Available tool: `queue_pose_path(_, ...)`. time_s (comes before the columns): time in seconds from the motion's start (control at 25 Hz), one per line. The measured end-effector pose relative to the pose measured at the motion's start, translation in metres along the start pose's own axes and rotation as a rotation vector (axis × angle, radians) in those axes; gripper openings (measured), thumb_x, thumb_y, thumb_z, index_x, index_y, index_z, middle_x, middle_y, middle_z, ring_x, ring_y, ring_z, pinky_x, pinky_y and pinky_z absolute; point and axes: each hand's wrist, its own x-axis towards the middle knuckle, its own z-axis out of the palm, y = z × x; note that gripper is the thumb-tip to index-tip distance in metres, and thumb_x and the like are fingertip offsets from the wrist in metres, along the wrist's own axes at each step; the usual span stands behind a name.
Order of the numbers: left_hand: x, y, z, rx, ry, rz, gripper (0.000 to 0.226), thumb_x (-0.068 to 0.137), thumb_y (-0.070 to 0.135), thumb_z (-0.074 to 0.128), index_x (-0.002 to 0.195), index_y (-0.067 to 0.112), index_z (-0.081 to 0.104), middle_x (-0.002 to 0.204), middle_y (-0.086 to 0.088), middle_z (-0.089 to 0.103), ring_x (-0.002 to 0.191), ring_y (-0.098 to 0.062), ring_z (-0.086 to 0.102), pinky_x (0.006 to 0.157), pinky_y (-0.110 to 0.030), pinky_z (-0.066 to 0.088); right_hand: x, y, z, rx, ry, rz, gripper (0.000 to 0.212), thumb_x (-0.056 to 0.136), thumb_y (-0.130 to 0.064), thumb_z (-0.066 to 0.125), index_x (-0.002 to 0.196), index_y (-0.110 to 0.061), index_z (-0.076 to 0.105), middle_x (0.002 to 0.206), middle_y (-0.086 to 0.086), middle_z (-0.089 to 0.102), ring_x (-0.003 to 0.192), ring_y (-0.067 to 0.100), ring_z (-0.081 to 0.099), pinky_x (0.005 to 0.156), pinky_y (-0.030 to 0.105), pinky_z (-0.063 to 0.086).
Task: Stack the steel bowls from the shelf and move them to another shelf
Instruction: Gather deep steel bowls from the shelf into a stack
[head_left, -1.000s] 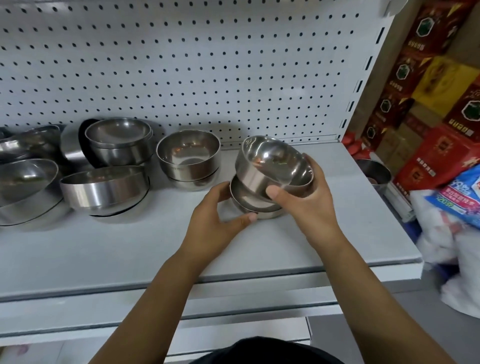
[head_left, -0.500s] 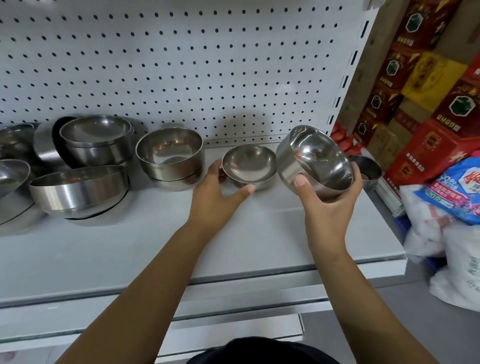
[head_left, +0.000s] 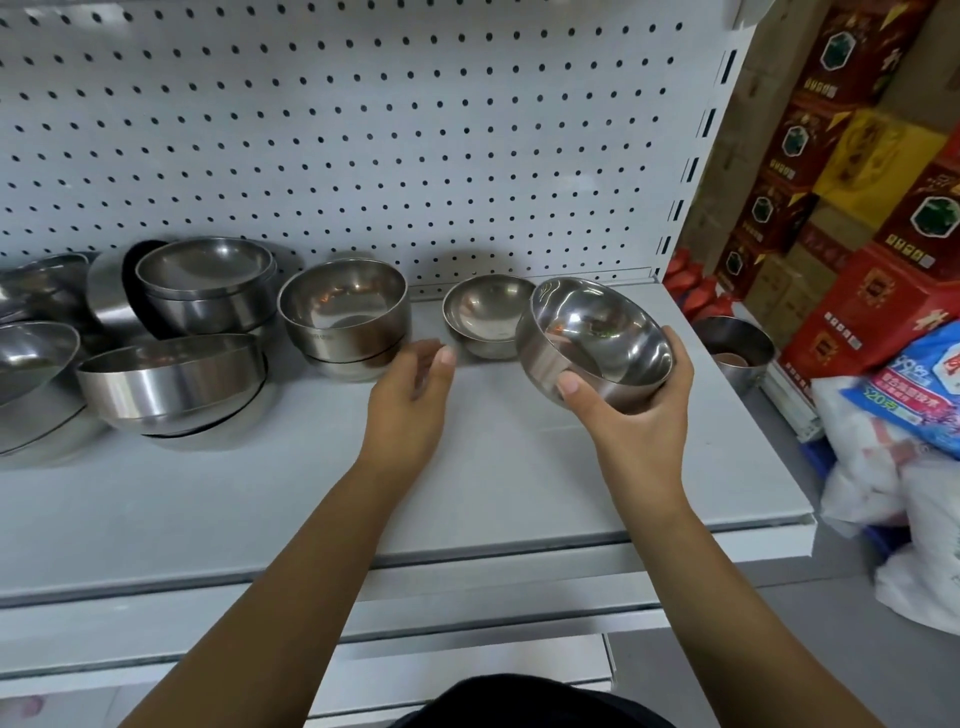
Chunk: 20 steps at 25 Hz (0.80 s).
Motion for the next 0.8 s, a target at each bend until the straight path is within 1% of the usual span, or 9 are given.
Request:
queue_pose_path(0.08, -0.019, -0.003, -0.019, -0.037, -0.026, 0.036, 0.038, 0.101, 0.052, 0.052, 0.124, 0.025, 0.066, 0.120, 0.013, 0.070, 0.115, -0.001, 0.063, 0.099, -0.017, 0.046, -0.006, -0.002, -0.002, -0.025, -0.075, 0.009, 0.116, 0.048, -0.052, 0.090, 0.150, -0.036, 0.037, 0.135, -0.026, 0.055, 0.121, -0.009, 0.059, 0.108, 0.027, 0.052)
queue_pose_path(0.12, -0.026, -0.004, -0.029, -0.054, -0.044, 0.052, 0.044, 0.098, 0.059, 0.051, 0.124, 0.027, 0.067, 0.121, 0.014, 0.070, 0.117, -0.002, 0.063, 0.101, -0.021, 0.046, -0.009, -0.002, -0.002, -0.050, -0.119, 0.006, 0.119, 0.046, -0.051, 0.090, 0.151, -0.036, 0.036, 0.135, -0.027, 0.055, 0.122, -0.008, 0.058, 0.108, 0.028, 0.053)
queue_pose_path(0.24, -0.039, -0.009, -0.061, -0.080, -0.036, 0.058, 0.054, 0.091, 0.065, 0.048, 0.126, 0.027, 0.067, 0.124, 0.012, 0.070, 0.120, -0.004, 0.063, 0.103, -0.024, 0.046, -0.019, -0.003, 0.005, -0.109, -0.264, -0.005, 0.122, 0.044, -0.051, 0.092, 0.152, -0.040, 0.036, 0.136, -0.032, 0.054, 0.127, -0.005, 0.057, 0.106, 0.033, 0.055)
queue_pose_path(0.36, -0.047, -0.023, -0.079, -0.033, 0.142, 0.055, 0.047, 0.096, 0.062, 0.047, 0.120, 0.027, 0.069, 0.117, 0.010, 0.072, 0.117, -0.009, 0.065, 0.103, -0.036, 0.051, -0.027, -0.003, 0.021, -0.121, -0.429, 0.018, 0.114, 0.043, -0.048, 0.095, 0.143, -0.048, 0.041, 0.129, -0.040, 0.056, 0.126, -0.006, 0.057, 0.106, 0.036, 0.054)
queue_pose_path(0.44, -0.049, -0.028, -0.084, -0.067, 0.284, 0.039, 0.041, 0.100, 0.057, 0.048, 0.113, 0.025, 0.069, 0.112, 0.010, 0.073, 0.112, -0.012, 0.067, 0.102, -0.044, 0.053, -0.029, -0.002, 0.034, -0.143, -0.508, 0.030, 0.118, 0.043, -0.047, 0.099, 0.146, -0.045, 0.042, 0.132, -0.038, 0.056, 0.128, -0.005, 0.056, 0.109, 0.038, 0.052)
queue_pose_path(0.48, -0.048, -0.029, -0.084, -0.092, 0.336, 0.033, 0.037, 0.102, 0.053, 0.050, 0.111, 0.023, 0.069, 0.110, 0.009, 0.074, 0.110, -0.014, 0.068, 0.100, -0.045, 0.054, -0.029, -0.001, 0.040, -0.153, -0.539, 0.028, 0.121, 0.043, -0.047, 0.102, 0.148, -0.042, 0.041, 0.134, -0.036, 0.055, 0.130, -0.004, 0.055, 0.111, 0.038, 0.051)
queue_pose_path(0.6, -0.044, -0.031, -0.084, -0.094, 0.440, 0.033, 0.027, 0.103, 0.044, 0.055, 0.108, 0.020, 0.067, 0.104, 0.007, 0.074, 0.103, -0.015, 0.069, 0.095, -0.037, 0.056, -0.028, 0.004, 0.052, -0.165, -0.605, 0.036, 0.121, 0.049, -0.040, 0.104, 0.150, -0.041, 0.038, 0.135, -0.036, 0.055, 0.130, -0.007, 0.054, 0.112, 0.035, 0.049)
queue_pose_path(0.72, -0.046, -0.029, -0.084, -0.066, 0.518, 0.043, 0.016, 0.102, 0.039, 0.058, 0.104, 0.025, 0.066, 0.100, 0.008, 0.073, 0.098, -0.012, 0.068, 0.084, -0.015, 0.051, -0.027, 0.006, 0.053, -0.185, -0.621, 0.048, 0.120, 0.046, -0.044, 0.101, 0.148, -0.046, 0.037, 0.133, -0.039, 0.054, 0.128, -0.009, 0.053, 0.108, 0.028, 0.048)
queue_pose_path(0.8, -0.046, -0.026, -0.082, -0.045, 0.554, 0.038, 0.013, 0.102, 0.037, 0.060, 0.103, 0.025, 0.066, 0.098, 0.008, 0.073, 0.094, -0.008, 0.066, 0.078, -0.007, 0.045, -0.026, 0.007, 0.053, -0.197, -0.639, 0.061, 0.119, 0.044, -0.045, 0.099, 0.145, -0.051, 0.035, 0.130, -0.042, 0.053, 0.125, -0.014, 0.053, 0.102, 0.019, 0.046)
